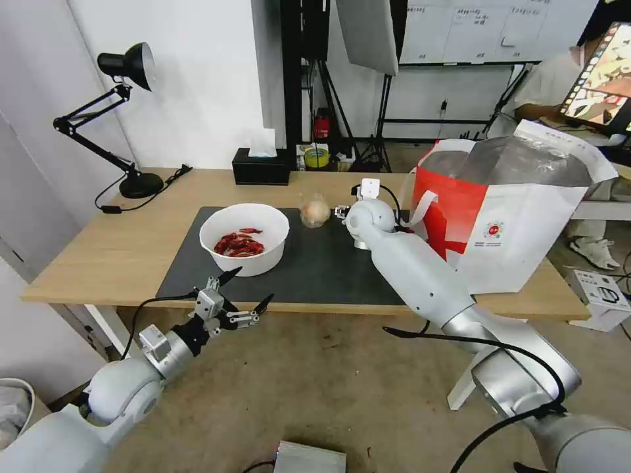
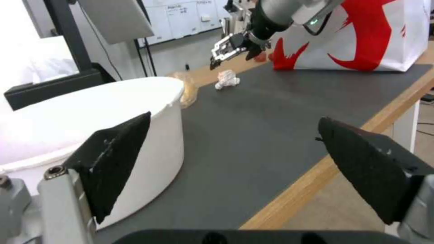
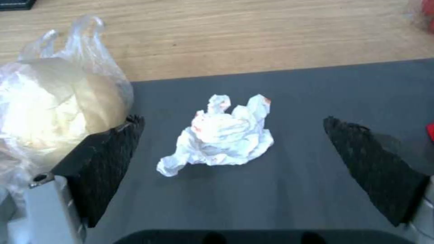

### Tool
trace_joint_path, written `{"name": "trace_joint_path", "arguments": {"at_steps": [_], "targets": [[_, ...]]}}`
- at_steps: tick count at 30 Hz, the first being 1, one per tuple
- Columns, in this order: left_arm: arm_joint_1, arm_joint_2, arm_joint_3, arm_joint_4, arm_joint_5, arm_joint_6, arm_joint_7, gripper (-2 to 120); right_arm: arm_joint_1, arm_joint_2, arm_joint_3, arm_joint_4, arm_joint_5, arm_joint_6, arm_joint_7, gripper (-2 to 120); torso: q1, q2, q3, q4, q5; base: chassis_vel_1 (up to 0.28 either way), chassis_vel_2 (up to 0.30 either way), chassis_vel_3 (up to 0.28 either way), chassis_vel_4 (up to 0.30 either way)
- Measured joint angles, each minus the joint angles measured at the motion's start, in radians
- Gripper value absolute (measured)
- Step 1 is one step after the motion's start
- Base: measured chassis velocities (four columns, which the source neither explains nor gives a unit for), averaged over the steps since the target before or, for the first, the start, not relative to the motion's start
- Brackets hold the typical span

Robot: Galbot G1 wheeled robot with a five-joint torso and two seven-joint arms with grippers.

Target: Pick up the trash from the table and place it into the takeout bag.

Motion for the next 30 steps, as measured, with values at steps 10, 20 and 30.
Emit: {"name": "trace_joint_path", "arguments": {"at_steps": [10, 20, 30], "targets": [[-0.001, 0.003, 0.004, -0.003, 0.001, 0.0, 0.0, 100, 0.009, -0.005, 0.0, -0.017, 0.003, -0.014, 0.005, 100, 0.0, 0.0, 0.0, 0.0, 0.0001, 0.0, 0.0, 0.0, 0.0], [-0.001, 0.002, 0.005, -0.007, 0.001, 0.0, -0.001, 100, 0.037, -0.001, -0.004, -0.069, -0.009, -0.024, -0.032, 100, 0.0, 0.0, 0.0, -0.0001, 0.0001, 0.0, 0.0, 0.0, 0.0], [0.0, -0.002, 0.003, -0.007, 0.002, 0.0, -0.001, 100, 0.058, 0.021, -0.025, -0.107, -0.051, -0.035, -0.087, 100, 0.0, 0.0, 0.0, 0.0, 0.0, 0.0, 0.0, 0.0, 0.0]]}}
